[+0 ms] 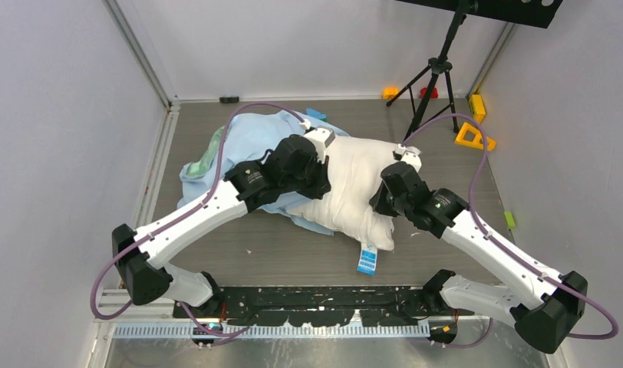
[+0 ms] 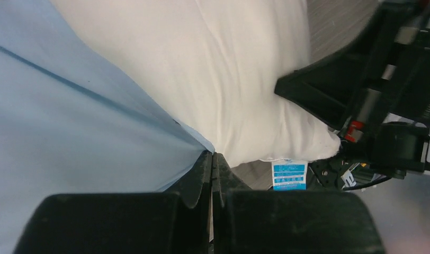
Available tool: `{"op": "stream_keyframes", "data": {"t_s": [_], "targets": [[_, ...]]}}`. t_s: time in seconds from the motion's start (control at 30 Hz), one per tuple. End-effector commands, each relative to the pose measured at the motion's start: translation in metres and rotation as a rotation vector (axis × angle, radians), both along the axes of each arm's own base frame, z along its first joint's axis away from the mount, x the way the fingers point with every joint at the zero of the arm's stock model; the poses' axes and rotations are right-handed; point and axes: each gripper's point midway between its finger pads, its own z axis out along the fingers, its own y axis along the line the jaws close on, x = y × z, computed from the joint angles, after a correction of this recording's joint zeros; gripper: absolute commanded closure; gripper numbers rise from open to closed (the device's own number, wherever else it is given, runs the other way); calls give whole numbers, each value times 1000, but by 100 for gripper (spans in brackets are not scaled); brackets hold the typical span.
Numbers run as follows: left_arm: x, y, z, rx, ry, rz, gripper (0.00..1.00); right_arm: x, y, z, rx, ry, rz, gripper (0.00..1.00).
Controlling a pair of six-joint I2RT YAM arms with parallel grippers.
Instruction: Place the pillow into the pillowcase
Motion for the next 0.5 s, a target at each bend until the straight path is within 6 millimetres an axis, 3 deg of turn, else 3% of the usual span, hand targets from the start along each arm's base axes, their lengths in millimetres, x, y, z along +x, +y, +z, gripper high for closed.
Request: {"op": "stream_keyframes", "data": {"t_s": [0.0,0.1,0.13,0.2,0.3,0.33,0.47], "targets": [[18,-3,-25,-94,149,118,100,16,19,31,114,-89,-26,100],[32,14,-69,-81,229,206,100,10,24,17,91,-65,-1,99],[34,18,-78,-66,243,221,100,8,23,14,70,-60,2,95],[37,24,-90,-33,268,241,100,6,14,15,-3,-85,-8,69],[39,26,-92,-11,269,248,100,1,-4,30,-87,-154,-18,29],[39,29,-91,-6,265,255,100,-1,-8,36,-110,-174,-15,22],[42,37,-82,0,254,277,100,-4,-5,55,-171,-247,44,17]]}}
